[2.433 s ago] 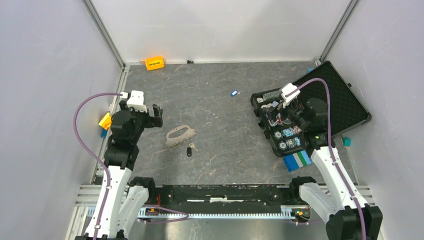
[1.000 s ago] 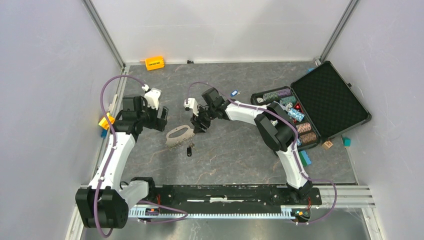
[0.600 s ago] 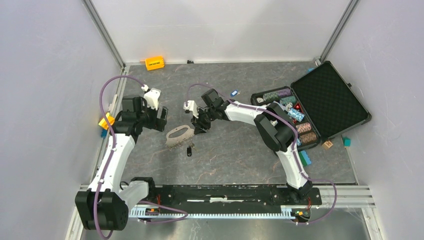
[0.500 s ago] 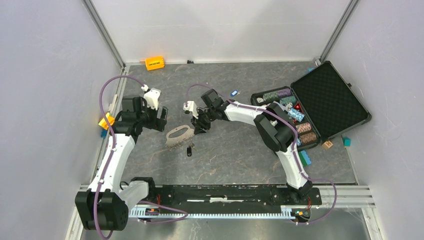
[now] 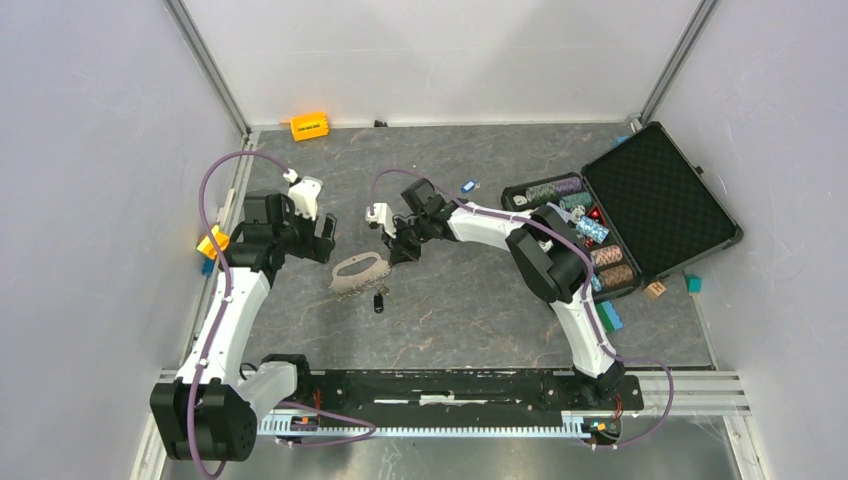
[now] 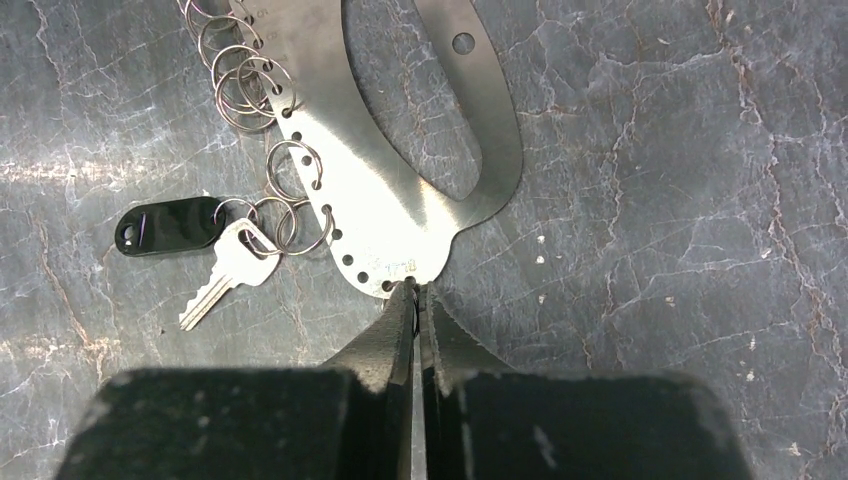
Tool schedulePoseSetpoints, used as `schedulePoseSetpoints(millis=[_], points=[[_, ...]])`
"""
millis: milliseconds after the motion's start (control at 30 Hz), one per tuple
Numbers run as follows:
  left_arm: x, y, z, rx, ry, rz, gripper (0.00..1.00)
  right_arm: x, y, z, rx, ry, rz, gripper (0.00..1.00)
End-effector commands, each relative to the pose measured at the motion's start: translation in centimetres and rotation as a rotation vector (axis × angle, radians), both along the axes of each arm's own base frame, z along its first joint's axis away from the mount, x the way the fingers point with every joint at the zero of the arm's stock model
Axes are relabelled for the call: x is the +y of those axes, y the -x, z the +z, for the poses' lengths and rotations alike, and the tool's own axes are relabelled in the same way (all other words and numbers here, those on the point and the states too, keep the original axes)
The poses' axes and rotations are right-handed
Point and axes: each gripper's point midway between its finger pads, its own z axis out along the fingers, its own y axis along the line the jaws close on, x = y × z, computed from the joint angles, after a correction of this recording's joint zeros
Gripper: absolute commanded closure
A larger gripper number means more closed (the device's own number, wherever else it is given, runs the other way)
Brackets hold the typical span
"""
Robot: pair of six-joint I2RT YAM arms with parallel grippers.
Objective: Put the keys on the keyring
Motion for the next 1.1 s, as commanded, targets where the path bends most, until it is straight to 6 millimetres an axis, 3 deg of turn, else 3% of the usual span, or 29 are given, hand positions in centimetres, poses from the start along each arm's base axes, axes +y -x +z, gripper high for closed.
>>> schedulePoseSetpoints(millis=[0,200,333,500,567,800,900,1067], points=[[-0.5,-0.4,0.9,-0.034,0.041,-0.004,0.05,0.5,-1.0,2.2,-0.064,-0.014,-0.001,0.98],[-1.3,-1.0,1.0,-0.027,0.067,-0.044,0.05,0.1,-1.3,4.7,-0.117,-0.019,-0.008,1.00],[-2.9,-1.3,0.6,-0.021,0.120,-0.124,0.05,-0.6,-1.5,7.9,-0.185,-0.039,-0.017,1.00],[-6.6,-0.8,0.6,-0.041,0.259,-0.323,0.14,-1.5,-0.5,13.6,-0.260,-0.104,-0.006,1.00],[-8.5,-0.4,1.6,-0.065,0.345,-0.424,0.17,-2.0,0.2,16.2,-0.295,-0.135,0.004,1.00],[-13.7,0.5,6.8,-0.161,0.567,-0.725,0.36,-3.8,3.0,22.4,-0.327,-0.222,0.066,1.00],[-15.9,0.9,8.5,-0.185,0.582,-0.826,0.43,-4.4,4.2,24.0,-0.315,-0.258,0.088,1.00],[-19.1,2.9,10.5,-0.190,0.613,-0.985,0.55,-5.3,5.3,25.1,-0.284,-0.309,0.086,1.00]])
